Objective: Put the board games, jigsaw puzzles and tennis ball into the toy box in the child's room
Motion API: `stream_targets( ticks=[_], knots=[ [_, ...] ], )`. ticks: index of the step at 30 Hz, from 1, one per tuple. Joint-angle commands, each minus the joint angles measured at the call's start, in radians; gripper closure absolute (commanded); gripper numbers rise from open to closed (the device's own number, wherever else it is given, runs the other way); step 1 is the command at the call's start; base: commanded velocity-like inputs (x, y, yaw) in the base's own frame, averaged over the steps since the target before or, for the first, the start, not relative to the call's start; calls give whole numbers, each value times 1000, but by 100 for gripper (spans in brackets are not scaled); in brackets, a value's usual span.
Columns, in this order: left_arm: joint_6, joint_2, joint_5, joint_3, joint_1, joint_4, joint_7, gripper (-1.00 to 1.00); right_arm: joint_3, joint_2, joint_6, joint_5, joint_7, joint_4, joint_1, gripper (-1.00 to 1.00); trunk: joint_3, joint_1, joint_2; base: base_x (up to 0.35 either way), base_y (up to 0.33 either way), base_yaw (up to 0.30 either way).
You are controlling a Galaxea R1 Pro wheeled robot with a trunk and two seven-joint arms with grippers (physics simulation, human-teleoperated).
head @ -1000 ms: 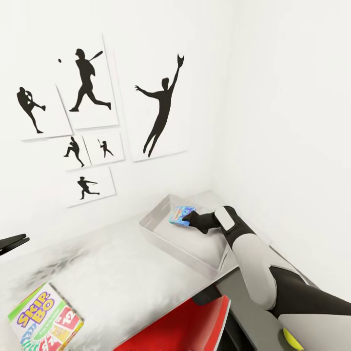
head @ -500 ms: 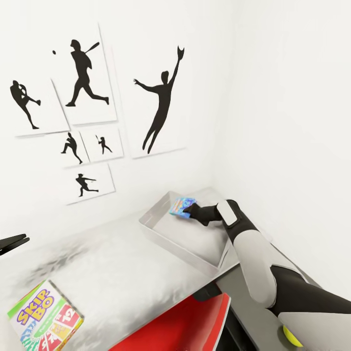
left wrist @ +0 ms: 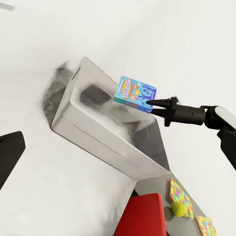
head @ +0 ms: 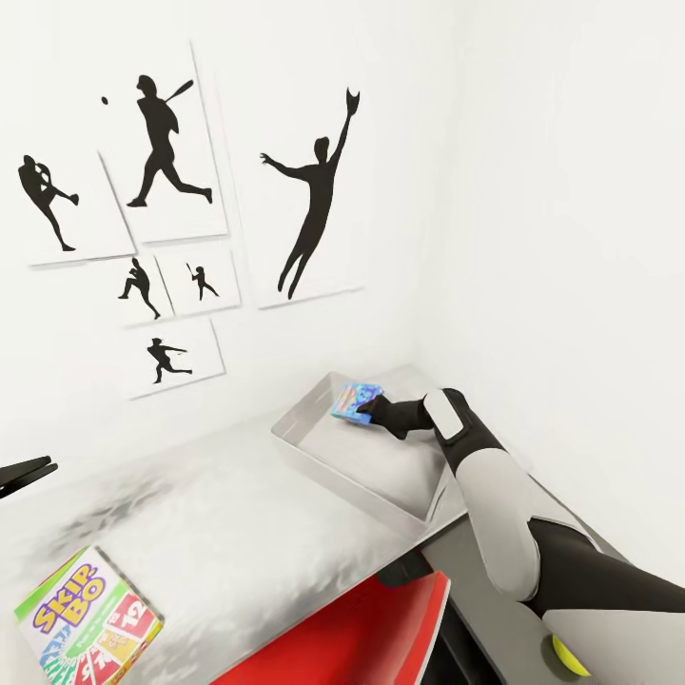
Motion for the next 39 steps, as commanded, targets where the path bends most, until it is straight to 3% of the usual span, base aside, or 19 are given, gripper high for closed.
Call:
stream_targets(
  ticks=[1,10,22,39],
  knots=[
    [11,0,-1,0,-1,0,-5,-100,-7,1,5,1,0,-1,-1,100,-2,1,-2,0,0,0],
    [11,0,-1,0,-1,0,-5,-100,-7,1,3,1,-1,-1,0,100,-2,1,-2,0,0,12],
    [11,0,-1,0,-1,0,-5,-100,-7,1,3,1,-1,-1,0,100,-2,1,-2,0,0,190],
    [11,-1,-2,0,-1,0,-5,-100,-7,1,1,1,-3,-1,0,100,-2,1,-2,0,0,5]
  ],
)
